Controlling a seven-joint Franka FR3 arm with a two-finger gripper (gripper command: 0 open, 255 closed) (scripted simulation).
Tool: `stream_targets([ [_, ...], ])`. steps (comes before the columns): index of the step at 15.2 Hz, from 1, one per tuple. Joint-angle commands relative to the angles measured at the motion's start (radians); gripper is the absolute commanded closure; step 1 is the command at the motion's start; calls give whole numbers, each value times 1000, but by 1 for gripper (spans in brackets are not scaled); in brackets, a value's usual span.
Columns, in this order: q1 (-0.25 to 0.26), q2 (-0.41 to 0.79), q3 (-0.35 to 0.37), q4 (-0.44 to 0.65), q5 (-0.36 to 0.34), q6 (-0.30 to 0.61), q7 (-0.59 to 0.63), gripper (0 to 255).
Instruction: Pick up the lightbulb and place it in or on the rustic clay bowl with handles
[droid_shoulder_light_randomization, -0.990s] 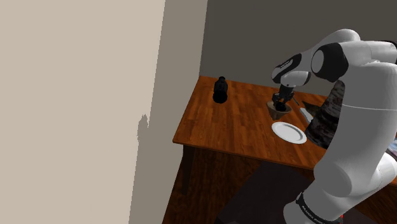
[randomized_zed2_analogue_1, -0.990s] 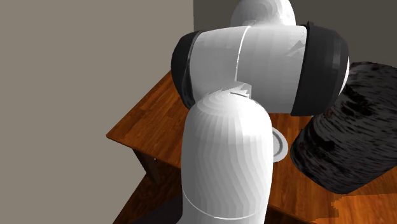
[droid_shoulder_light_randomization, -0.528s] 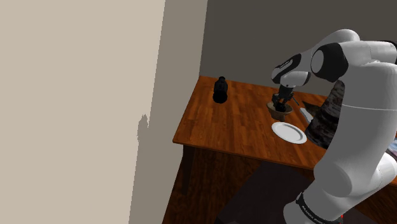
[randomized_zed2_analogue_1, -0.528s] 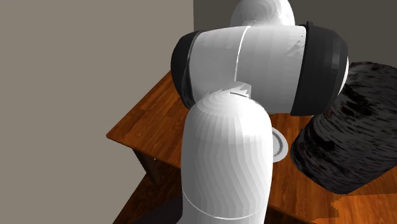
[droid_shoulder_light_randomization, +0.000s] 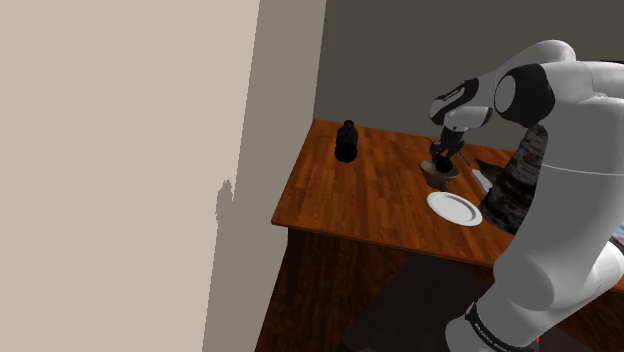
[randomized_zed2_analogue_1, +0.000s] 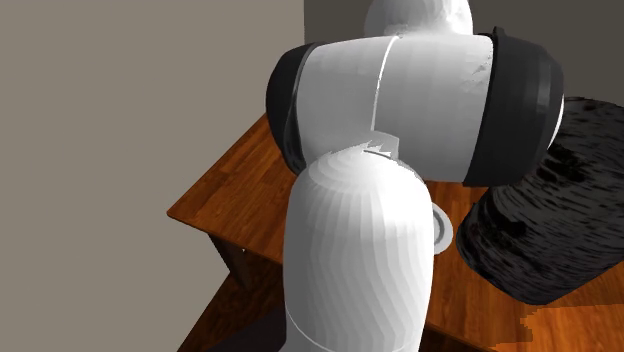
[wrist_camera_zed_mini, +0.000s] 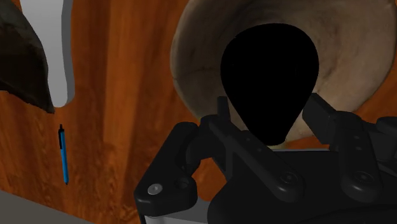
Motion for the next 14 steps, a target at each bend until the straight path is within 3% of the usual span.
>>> stream_targets([
  [1, 2, -13, -5, 11, -8, -22, 3, 255],
  [14, 18, -85, -26, 100, -56, -174, 25, 255],
])
